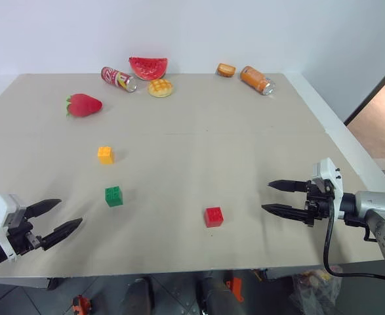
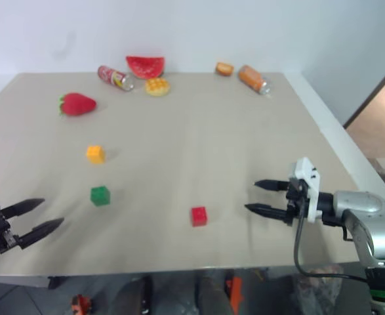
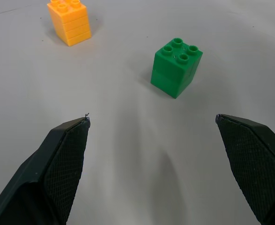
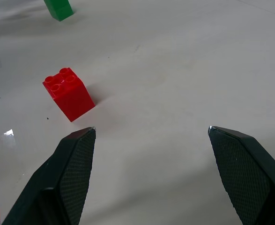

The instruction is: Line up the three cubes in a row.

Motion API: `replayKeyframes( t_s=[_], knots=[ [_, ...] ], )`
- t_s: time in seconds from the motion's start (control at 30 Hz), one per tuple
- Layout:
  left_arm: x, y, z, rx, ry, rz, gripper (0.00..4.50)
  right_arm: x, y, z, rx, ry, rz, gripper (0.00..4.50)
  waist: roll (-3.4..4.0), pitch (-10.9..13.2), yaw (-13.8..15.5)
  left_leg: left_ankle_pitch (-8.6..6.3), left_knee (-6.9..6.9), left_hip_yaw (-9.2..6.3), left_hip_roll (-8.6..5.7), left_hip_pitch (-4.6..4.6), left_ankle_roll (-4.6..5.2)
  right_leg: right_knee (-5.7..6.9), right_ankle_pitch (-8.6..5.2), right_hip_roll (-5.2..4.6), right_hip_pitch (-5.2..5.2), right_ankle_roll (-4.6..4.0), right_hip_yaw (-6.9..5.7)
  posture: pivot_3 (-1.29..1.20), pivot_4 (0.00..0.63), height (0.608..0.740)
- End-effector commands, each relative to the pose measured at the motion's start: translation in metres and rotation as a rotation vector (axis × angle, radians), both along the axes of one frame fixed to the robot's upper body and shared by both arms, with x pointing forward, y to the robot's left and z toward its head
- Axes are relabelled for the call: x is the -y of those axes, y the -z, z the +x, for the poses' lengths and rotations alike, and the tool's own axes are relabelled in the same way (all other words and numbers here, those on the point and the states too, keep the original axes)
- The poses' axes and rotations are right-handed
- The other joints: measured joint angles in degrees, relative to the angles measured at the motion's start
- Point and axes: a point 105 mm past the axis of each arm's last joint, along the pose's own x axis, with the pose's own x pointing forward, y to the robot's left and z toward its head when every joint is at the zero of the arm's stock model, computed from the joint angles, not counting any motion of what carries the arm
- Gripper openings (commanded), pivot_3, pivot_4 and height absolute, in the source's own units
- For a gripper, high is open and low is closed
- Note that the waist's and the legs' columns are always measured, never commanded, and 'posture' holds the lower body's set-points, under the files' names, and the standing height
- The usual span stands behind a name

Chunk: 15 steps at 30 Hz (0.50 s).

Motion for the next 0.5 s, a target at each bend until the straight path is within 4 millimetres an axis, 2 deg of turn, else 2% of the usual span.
replayKeyframes(
  t_s=[0.03, 0.2, 0.5],
  knots=[
    [0.003, -0.006, 0.002, 0.021, 0.021, -0.011, 4.45, -0.003, -0.006, -0.002, 0.032, -0.014, -0.012, 3.98, 0.0, 0.0, 0.0, 0.0, 0.0, 0.0, 0.0, 0.0, 0.0, 0.0, 0.0, 0.0, 0.0, 0.0, 0.0, 0.0, 0.15, 0.74],
    [0.009, -0.007, 0.006, 0.022, 0.058, -0.03, 4.45, -0.014, 0.006, -0.004, 0.051, -0.083, -0.106, 3.98, 0.0, 0.0, 0.0, 0.0, 0.02, 0.01, 0.0, 0.02, 0.0, 0.0, 0.0, 0.0, 0.01, 0.0, 0.01, 0.0, 0.15, 0.74],
    [0.066, -0.032, 0.013, 0.097, 0.323, 0.004, 4.45, -0.042, 0.019, -0.006, 0.093, -0.3, -0.221, 3.98, 0.0, 0.0, 0.01, 0.0, 0.02, 0.04, 0.0, 0.02, 0.0, 0.05, 0.01, 0.03, 0.03, 0.01, 0.03, 0.0, 0.15, 0.74]
  ],
)
